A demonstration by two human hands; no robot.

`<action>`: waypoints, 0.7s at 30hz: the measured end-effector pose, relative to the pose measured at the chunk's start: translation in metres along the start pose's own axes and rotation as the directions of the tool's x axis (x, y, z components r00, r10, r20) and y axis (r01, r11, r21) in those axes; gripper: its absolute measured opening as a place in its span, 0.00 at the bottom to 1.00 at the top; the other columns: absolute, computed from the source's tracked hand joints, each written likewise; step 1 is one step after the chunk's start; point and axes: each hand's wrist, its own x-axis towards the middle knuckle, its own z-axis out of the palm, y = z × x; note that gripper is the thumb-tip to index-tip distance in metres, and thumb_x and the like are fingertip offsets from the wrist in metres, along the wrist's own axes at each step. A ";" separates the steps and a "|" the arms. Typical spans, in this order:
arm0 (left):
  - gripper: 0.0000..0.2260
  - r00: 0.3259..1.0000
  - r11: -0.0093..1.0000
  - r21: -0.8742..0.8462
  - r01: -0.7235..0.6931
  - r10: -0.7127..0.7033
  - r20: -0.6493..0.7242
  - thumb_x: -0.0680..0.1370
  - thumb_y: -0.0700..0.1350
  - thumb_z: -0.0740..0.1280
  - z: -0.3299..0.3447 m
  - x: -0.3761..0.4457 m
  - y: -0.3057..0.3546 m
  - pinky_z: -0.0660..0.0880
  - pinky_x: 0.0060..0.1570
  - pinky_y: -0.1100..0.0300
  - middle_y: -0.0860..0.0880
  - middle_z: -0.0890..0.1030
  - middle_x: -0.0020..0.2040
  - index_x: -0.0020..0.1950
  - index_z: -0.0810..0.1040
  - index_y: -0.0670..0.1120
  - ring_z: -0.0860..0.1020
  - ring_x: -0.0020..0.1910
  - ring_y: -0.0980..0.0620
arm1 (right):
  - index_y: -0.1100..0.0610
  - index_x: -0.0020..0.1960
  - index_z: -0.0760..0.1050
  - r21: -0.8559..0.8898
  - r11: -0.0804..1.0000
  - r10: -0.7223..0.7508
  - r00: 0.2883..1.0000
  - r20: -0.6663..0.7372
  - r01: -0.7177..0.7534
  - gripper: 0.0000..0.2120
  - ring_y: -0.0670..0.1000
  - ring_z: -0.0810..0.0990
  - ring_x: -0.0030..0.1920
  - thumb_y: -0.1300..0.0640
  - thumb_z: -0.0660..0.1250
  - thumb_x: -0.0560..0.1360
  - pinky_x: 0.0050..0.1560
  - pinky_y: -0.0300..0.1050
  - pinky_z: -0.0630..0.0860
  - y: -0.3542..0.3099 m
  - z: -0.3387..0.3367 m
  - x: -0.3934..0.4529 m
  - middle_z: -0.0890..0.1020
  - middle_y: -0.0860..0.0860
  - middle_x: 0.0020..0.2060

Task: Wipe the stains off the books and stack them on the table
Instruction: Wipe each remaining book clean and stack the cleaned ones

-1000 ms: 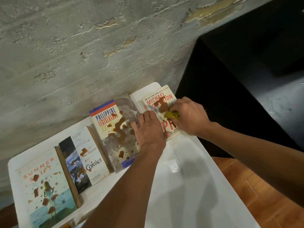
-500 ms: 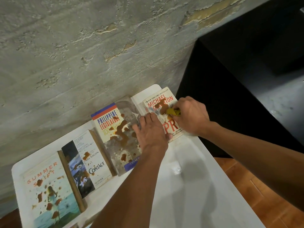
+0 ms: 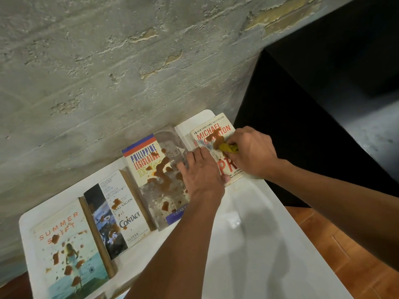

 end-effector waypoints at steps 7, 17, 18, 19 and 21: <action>0.41 1.000 1.000 -0.021 -0.001 0.001 0.003 0.74 0.64 0.71 -0.002 0.001 -0.001 0.57 0.71 0.44 0.45 0.66 0.74 0.76 0.57 0.45 0.60 0.74 0.44 | 0.50 0.61 0.80 -0.002 0.999 0.036 0.999 -0.035 -0.036 0.17 0.47 0.79 0.52 0.43 0.71 0.76 0.46 0.43 0.80 -0.004 -0.002 0.006 0.81 0.45 0.55; 0.41 1.000 1.000 -0.014 -0.001 0.001 0.005 0.73 0.65 0.71 -0.002 0.000 -0.002 0.57 0.70 0.44 0.45 0.65 0.75 0.76 0.57 0.45 0.60 0.75 0.44 | 0.49 0.60 0.81 0.024 1.000 0.008 0.999 -0.039 -0.007 0.17 0.47 0.78 0.54 0.42 0.70 0.76 0.46 0.42 0.79 -0.005 0.005 0.006 0.82 0.46 0.57; 0.42 1.000 1.000 -0.008 -0.004 0.005 0.004 0.73 0.65 0.71 -0.002 0.001 -0.002 0.57 0.70 0.44 0.45 0.65 0.75 0.76 0.56 0.45 0.59 0.75 0.44 | 0.49 0.60 0.80 0.021 0.999 -0.028 1.000 -0.009 0.028 0.17 0.47 0.78 0.56 0.42 0.70 0.76 0.45 0.40 0.78 -0.004 0.005 0.003 0.81 0.45 0.59; 0.42 1.000 1.000 -0.008 -0.006 0.006 0.006 0.73 0.65 0.71 -0.003 0.001 -0.001 0.57 0.70 0.44 0.45 0.65 0.75 0.76 0.56 0.45 0.59 0.75 0.44 | 0.48 0.61 0.80 0.014 0.999 -0.050 0.999 0.021 0.050 0.17 0.46 0.78 0.56 0.41 0.70 0.75 0.44 0.38 0.77 -0.002 0.005 0.002 0.81 0.45 0.59; 0.42 1.000 1.000 -0.017 -0.008 0.008 0.010 0.73 0.64 0.71 -0.004 0.003 0.000 0.57 0.70 0.44 0.45 0.65 0.75 0.76 0.56 0.45 0.59 0.75 0.44 | 0.48 0.60 0.80 0.002 1.000 -0.011 1.000 -0.003 0.011 0.17 0.44 0.78 0.52 0.42 0.70 0.75 0.42 0.36 0.76 0.003 0.000 0.008 0.81 0.44 0.57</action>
